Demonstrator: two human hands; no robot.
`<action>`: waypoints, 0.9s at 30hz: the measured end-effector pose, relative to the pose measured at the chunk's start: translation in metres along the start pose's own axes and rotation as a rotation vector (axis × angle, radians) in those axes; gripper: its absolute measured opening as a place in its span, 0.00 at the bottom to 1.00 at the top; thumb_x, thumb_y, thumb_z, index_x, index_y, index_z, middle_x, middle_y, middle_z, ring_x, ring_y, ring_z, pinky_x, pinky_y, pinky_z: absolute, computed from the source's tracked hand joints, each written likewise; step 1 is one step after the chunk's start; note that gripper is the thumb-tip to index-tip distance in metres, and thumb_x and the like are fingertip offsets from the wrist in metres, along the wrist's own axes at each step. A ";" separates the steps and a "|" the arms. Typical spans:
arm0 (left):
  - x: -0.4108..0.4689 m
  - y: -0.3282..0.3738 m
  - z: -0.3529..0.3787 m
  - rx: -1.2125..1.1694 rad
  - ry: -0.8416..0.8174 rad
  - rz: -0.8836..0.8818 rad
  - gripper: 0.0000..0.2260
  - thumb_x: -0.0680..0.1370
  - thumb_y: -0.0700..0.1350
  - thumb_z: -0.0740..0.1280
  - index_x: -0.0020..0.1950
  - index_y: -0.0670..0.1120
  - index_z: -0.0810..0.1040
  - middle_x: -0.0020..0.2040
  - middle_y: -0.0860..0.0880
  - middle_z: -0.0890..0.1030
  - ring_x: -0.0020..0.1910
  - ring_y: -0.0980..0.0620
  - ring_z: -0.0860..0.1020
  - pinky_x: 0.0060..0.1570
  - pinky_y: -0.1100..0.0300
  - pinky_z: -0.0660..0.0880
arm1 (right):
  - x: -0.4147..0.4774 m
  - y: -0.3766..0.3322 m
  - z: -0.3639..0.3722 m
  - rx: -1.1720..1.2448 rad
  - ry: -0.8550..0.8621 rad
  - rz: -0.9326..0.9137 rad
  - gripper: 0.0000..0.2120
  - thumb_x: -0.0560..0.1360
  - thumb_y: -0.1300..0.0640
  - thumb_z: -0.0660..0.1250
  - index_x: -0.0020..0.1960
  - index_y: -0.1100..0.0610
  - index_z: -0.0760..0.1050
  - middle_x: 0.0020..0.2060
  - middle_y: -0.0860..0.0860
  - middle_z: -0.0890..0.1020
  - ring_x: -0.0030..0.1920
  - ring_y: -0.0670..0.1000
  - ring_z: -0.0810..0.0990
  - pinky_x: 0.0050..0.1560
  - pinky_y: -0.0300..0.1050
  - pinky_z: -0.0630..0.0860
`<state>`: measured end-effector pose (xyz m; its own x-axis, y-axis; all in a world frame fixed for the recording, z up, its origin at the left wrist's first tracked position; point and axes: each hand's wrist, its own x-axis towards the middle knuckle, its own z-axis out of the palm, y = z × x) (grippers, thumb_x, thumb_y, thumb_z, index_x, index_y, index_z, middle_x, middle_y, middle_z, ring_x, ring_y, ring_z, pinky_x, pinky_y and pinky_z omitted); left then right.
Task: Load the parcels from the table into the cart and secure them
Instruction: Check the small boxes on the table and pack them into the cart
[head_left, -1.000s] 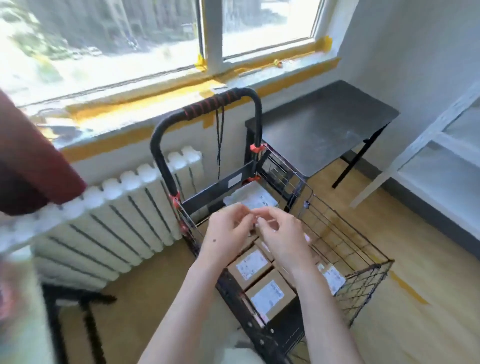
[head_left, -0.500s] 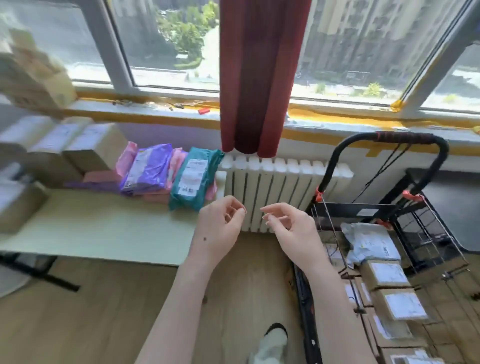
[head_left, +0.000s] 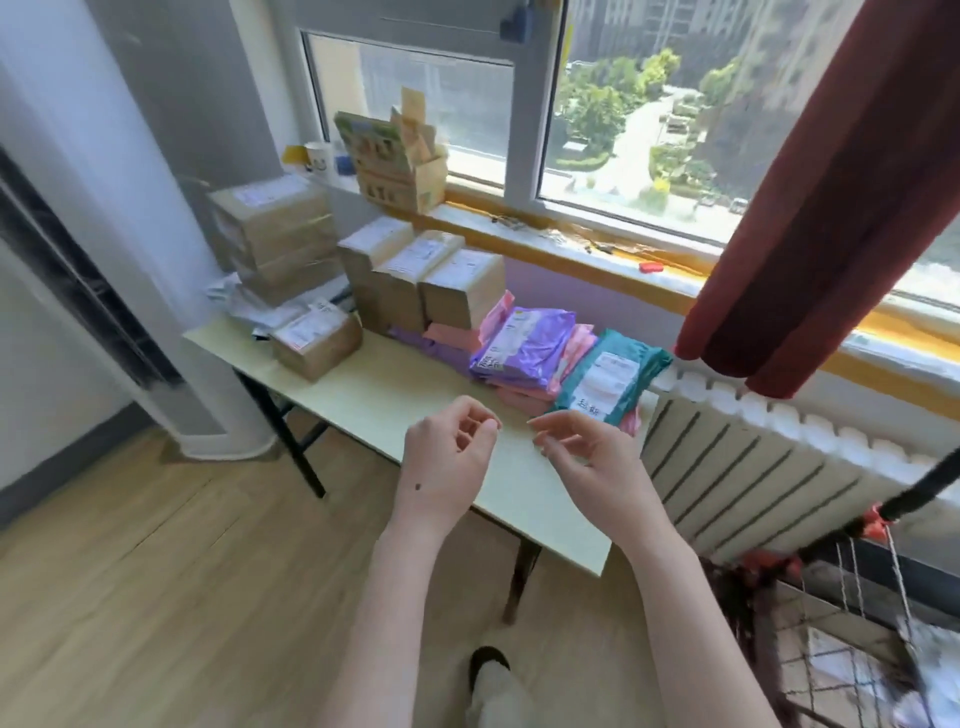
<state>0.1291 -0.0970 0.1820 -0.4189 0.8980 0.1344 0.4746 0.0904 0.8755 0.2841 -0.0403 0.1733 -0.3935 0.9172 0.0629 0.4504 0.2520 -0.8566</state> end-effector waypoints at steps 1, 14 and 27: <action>0.007 -0.003 -0.004 0.001 0.021 -0.006 0.06 0.77 0.43 0.66 0.41 0.48 0.78 0.34 0.51 0.80 0.38 0.54 0.80 0.43 0.56 0.78 | 0.010 -0.002 0.005 0.002 -0.016 -0.013 0.10 0.78 0.59 0.66 0.49 0.44 0.79 0.44 0.40 0.83 0.45 0.40 0.80 0.44 0.31 0.72; 0.151 -0.037 0.000 0.112 0.143 -0.123 0.06 0.77 0.43 0.65 0.41 0.46 0.79 0.34 0.53 0.78 0.33 0.57 0.73 0.31 0.72 0.67 | 0.175 0.002 0.043 0.049 -0.170 -0.075 0.10 0.77 0.59 0.63 0.52 0.49 0.81 0.40 0.45 0.82 0.42 0.42 0.80 0.36 0.34 0.72; 0.263 -0.101 -0.021 0.174 0.171 -0.212 0.02 0.72 0.41 0.70 0.41 0.47 0.79 0.34 0.54 0.77 0.34 0.60 0.74 0.32 0.71 0.68 | 0.281 0.004 0.094 0.158 -0.232 0.030 0.16 0.77 0.63 0.60 0.57 0.49 0.79 0.49 0.44 0.83 0.42 0.35 0.79 0.35 0.29 0.69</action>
<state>-0.0452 0.1213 0.1390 -0.6396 0.7673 0.0468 0.4823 0.3531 0.8016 0.1001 0.1889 0.1398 -0.5630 0.8237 -0.0675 0.3415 0.1574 -0.9266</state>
